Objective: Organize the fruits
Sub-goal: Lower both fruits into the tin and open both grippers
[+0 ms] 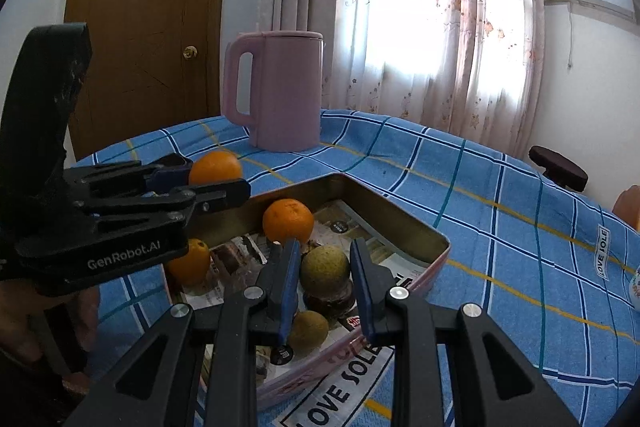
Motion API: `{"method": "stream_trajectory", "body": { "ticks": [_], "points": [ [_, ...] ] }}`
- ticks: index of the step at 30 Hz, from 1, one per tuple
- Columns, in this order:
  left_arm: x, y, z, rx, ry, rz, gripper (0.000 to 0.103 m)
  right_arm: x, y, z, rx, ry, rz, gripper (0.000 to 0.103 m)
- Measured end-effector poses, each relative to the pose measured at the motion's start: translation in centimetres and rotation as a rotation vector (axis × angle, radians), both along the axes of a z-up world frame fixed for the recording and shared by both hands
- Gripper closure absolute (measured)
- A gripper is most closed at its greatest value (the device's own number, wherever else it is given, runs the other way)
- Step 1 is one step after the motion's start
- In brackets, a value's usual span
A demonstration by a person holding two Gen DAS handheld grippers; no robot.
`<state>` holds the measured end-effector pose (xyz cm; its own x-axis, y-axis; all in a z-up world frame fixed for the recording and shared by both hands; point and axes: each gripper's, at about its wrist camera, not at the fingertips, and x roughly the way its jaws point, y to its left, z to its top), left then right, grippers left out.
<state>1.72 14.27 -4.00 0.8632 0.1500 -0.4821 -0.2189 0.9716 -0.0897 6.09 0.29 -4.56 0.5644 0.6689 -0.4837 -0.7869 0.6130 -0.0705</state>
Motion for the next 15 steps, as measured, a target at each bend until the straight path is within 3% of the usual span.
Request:
{"method": "stream_trajectory", "body": {
  "ticks": [8,11,15],
  "points": [
    [0.17,-0.09,-0.26,-0.002,0.019,-0.001,0.065,0.14,0.38,-0.18,-0.023,0.019,0.011,0.076],
    [0.26,-0.15,-0.30,0.004,0.024,0.004,0.060,0.56,0.40,-0.18,-0.019,0.038,0.019,0.074],
    [-0.21,-0.34,0.08,0.024,0.003,0.031,0.033,0.16,0.38,-0.08,-0.019,0.015,0.008,0.039]
  ]
}}
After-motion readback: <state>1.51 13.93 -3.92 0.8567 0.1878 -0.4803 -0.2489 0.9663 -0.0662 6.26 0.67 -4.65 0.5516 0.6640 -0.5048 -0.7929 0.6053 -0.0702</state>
